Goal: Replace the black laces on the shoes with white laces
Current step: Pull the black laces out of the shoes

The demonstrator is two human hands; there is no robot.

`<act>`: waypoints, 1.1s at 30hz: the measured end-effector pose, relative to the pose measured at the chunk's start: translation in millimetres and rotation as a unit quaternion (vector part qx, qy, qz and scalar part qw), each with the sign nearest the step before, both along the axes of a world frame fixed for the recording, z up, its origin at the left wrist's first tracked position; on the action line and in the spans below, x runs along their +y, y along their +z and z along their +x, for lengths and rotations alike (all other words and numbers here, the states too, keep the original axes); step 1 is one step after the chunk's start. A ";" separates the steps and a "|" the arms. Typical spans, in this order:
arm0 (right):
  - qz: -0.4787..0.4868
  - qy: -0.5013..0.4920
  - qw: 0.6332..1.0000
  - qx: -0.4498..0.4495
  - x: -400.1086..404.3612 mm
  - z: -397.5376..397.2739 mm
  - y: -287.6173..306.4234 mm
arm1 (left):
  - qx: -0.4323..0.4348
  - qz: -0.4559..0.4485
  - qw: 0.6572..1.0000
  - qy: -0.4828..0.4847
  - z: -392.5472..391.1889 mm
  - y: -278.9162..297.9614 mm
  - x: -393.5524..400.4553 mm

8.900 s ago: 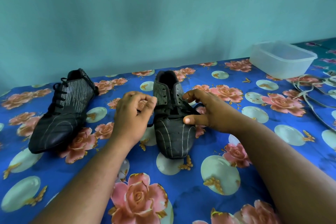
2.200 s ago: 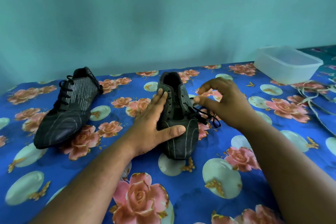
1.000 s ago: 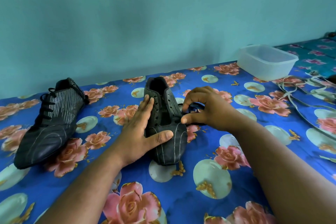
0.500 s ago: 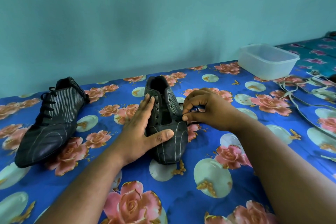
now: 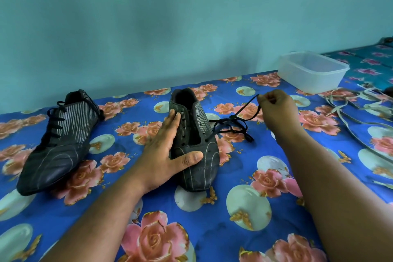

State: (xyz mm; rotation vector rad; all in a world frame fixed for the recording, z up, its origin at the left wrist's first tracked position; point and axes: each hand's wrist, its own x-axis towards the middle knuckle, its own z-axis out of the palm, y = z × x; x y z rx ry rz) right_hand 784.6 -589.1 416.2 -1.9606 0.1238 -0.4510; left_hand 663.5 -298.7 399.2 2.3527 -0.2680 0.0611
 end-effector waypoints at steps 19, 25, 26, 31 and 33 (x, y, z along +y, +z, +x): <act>-0.118 0.424 0.896 -0.060 37.1 -33.3 5.4 | 0.005 -0.009 1.000 -0.001 -0.6 -0.3 0.5; -0.054 0.163 0.983 -0.064 23.3 -21.4 6.3 | 0.009 -0.002 1.000 0.001 -1.9 1.4 -0.1; -0.048 0.145 0.986 -0.059 20.5 -18.3 5.3 | 0.009 -0.001 1.000 0.001 -2.1 2.0 -0.2; -0.212 0.156 0.965 0.010 26.7 -13.7 -7.7 | 0.011 0.005 1.000 0.002 -3.1 3.3 -0.7; -0.279 0.196 0.940 0.014 36.5 -17.5 -12.8 | 0.010 0.007 1.000 0.001 -3.2 3.6 -1.0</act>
